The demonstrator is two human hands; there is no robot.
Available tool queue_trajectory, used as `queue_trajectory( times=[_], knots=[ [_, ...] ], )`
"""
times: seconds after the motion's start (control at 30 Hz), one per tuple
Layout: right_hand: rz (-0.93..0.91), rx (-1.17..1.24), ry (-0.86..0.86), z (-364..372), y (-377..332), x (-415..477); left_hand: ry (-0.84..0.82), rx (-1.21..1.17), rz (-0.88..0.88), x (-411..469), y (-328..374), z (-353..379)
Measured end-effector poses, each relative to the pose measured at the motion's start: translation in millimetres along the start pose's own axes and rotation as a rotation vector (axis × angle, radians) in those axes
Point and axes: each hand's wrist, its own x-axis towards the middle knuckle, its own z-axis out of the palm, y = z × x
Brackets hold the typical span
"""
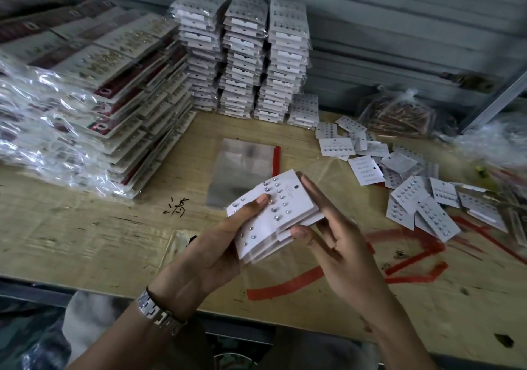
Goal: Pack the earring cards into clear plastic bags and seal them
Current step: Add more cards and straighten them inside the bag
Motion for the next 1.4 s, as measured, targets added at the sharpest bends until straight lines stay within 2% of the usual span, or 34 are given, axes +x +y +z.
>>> queue_trajectory(
  times=[0.13,0.27,0.43,0.6,0.7,0.9,1.07,1.17,1.3,1.4],
  knots=[
    [-0.015,-0.034,0.037,0.9,0.7,1.6,-0.008,-0.036,-0.011,1.5,-0.5,-2.4],
    [-0.082,-0.172,0.103,-0.2,0.5,2.2,-0.013,0.016,-0.012,0.0,-2.3,-3.6],
    [-0.153,-0.284,0.176,3.7,0.8,1.8,0.05,0.032,-0.006,0.2,-5.4,-4.0],
    [-0.01,-0.08,0.159,10.3,-1.1,0.7,0.085,-0.003,0.013,-0.2,-5.7,-0.1],
    [-0.015,-0.049,0.16,9.4,-5.8,0.8,0.081,-0.027,-0.014,0.1,-5.9,0.2],
    [-0.161,-0.284,0.272,12.1,-12.8,3.7,0.032,-0.084,-0.049,-0.3,-10.3,-1.1],
    [-0.181,-0.288,0.231,13.6,-12.5,5.7,0.103,-0.06,-0.014,-1.4,-8.5,0.1],
    [-0.139,-0.238,0.171,13.4,-14.0,4.1,0.109,-0.109,-0.016,-1.7,-7.5,0.2],
    [-0.112,-0.178,0.216,16.4,-14.7,4.1,0.104,-0.109,-0.03,0.7,-8.4,2.9],
    [-0.113,-0.208,0.173,14.6,-13.9,6.4,0.092,-0.123,-0.046,1.5,-8.9,3.2]
  ],
)
